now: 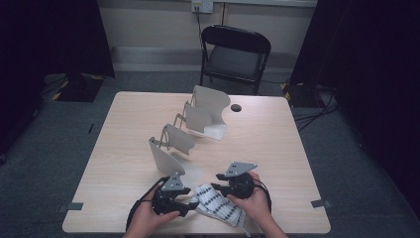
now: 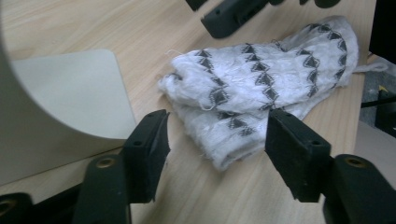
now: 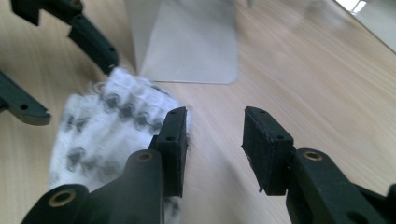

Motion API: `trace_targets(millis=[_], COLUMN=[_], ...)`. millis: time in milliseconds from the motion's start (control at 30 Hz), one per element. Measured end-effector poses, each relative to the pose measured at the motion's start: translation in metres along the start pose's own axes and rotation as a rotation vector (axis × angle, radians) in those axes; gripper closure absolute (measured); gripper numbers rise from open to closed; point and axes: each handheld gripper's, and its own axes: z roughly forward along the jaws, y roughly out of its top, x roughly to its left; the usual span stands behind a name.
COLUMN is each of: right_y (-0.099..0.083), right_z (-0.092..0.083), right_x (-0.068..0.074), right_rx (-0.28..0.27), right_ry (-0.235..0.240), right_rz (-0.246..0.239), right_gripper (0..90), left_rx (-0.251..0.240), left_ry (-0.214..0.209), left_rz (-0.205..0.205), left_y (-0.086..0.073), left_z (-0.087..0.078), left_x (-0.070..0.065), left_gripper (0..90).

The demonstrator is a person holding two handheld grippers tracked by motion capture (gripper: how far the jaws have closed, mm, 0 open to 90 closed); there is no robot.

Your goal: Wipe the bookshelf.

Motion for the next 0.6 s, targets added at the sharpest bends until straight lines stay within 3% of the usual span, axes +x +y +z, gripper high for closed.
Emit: trace_targets(millis=[100, 300, 433, 600], right_y=[-0.003, -0.006, -0.005, -0.005], right_z=[-0.001, 0.0, -0.001, 0.0], right_x=[-0.004, -0.004, -0.005, -0.007], right_rx=[0.002, 0.006, 0.006, 0.008], right_ry=[-0.008, -0.014, -0.019, -0.024], right_rz=[0.009, 0.007, 0.005, 0.006], right_gripper=[58.5, 57.0, 55.5, 54.1], left_rx=[0.001, 0.074, 0.109, 0.106], left_ry=[-0.018, 0.023, 0.043, 0.018], left_rz=[-0.011, 0.006, 0.037, 0.05], left_y=[0.003, 0.002, 0.005, 0.004], left_z=[0.005, 0.017, 0.015, 0.015], left_x=[-0.002, -0.002, -0.005, -0.008], left_gripper=[43.2, 46.4, 53.8, 67.1])
